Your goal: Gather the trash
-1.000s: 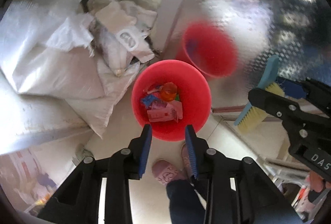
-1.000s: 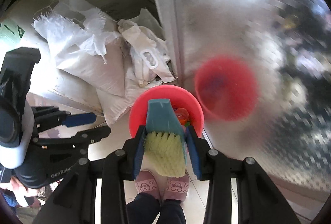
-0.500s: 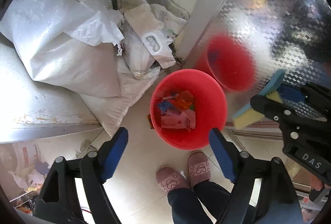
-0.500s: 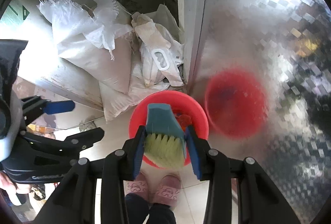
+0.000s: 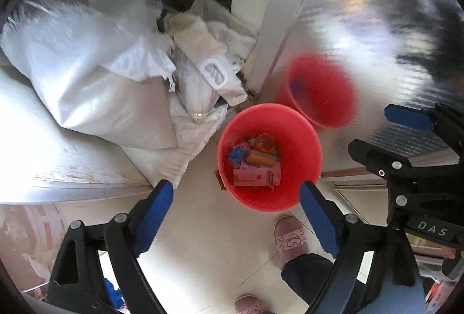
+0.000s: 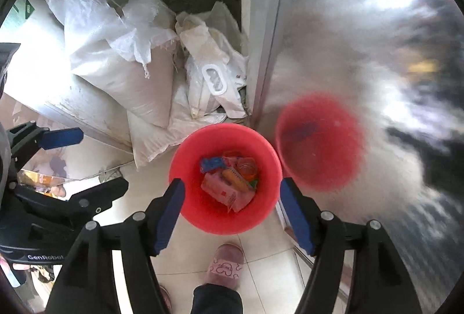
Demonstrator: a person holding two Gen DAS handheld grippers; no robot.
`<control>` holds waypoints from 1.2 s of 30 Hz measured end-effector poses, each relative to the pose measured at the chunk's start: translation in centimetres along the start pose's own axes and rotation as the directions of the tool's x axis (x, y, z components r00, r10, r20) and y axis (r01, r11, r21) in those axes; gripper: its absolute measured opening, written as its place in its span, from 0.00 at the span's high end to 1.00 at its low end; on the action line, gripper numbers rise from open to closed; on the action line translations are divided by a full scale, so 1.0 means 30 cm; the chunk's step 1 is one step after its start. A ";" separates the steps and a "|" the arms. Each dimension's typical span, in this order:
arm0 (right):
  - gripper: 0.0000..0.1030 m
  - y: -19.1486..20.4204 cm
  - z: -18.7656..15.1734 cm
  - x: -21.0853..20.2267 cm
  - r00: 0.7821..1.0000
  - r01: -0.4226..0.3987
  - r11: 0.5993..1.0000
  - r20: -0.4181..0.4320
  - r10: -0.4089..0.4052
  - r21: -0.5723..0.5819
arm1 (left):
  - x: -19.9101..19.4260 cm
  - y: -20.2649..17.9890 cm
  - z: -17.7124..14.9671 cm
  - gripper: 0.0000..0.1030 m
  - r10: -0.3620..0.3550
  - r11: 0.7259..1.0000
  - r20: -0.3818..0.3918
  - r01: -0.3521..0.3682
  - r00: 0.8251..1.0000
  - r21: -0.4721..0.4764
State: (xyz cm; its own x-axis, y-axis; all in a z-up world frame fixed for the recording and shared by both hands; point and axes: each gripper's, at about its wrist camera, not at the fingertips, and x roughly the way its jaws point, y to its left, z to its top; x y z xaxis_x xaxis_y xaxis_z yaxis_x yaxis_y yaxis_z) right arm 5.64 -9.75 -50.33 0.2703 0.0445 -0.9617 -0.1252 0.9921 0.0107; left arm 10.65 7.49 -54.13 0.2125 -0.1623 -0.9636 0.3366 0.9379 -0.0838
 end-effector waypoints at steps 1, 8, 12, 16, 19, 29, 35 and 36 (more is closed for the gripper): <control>0.34 0.001 -0.006 -0.030 1.000 0.004 1.000 0.012 -0.004 0.010 | -0.033 -0.001 -0.003 0.14 -0.003 1.000 0.010 0.003 1.000 0.007; 0.33 0.050 -0.030 -0.289 0.995 0.040 0.997 0.085 -0.046 0.064 | -0.305 -0.015 -0.048 0.12 0.003 0.998 0.111 -0.009 0.994 0.058; 0.32 0.095 -0.053 -0.492 0.984 0.078 0.992 0.152 -0.092 0.096 | -0.510 -0.026 -0.086 0.12 0.016 0.998 0.173 -0.026 0.985 0.053; 0.32 0.137 -0.071 -0.729 0.971 0.120 0.983 0.190 -0.145 0.137 | -0.746 -0.050 -0.118 0.12 0.035 0.999 0.229 -0.044 0.973 0.033; 0.31 0.161 -0.076 -0.930 0.955 0.146 0.975 0.234 -0.184 0.168 | -0.953 -0.068 -0.136 0.12 0.056 0.998 0.296 -0.064 0.953 0.017; 0.11 0.248 -0.096 -1.497 0.828 0.216 0.955 0.480 -0.289 0.203 | -1.555 -0.106 -0.189 0.12 0.077 0.996 0.559 -0.094 0.825 0.002; 0.01 0.292 -0.130 -1.699 0.754 0.239 0.943 0.568 -0.330 0.232 | -1.810 -0.128 -0.240 0.12 0.082 0.994 0.666 -0.111 0.741 0.002; 0.01 0.297 -0.135 -1.723 0.745 0.245 0.940 0.574 -0.340 0.239 | -1.843 -0.129 -0.246 0.12 0.080 0.994 0.676 -0.111 0.732 0.002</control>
State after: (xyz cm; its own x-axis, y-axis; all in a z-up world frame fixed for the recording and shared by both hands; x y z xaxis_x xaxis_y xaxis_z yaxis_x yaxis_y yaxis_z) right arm -13.32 -3.68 -1.61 0.7920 -0.2366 -0.5628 0.1766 0.9712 -0.1598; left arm -9.16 15.10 -2.40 0.8028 -0.2507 -0.5409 0.3130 0.9494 0.0245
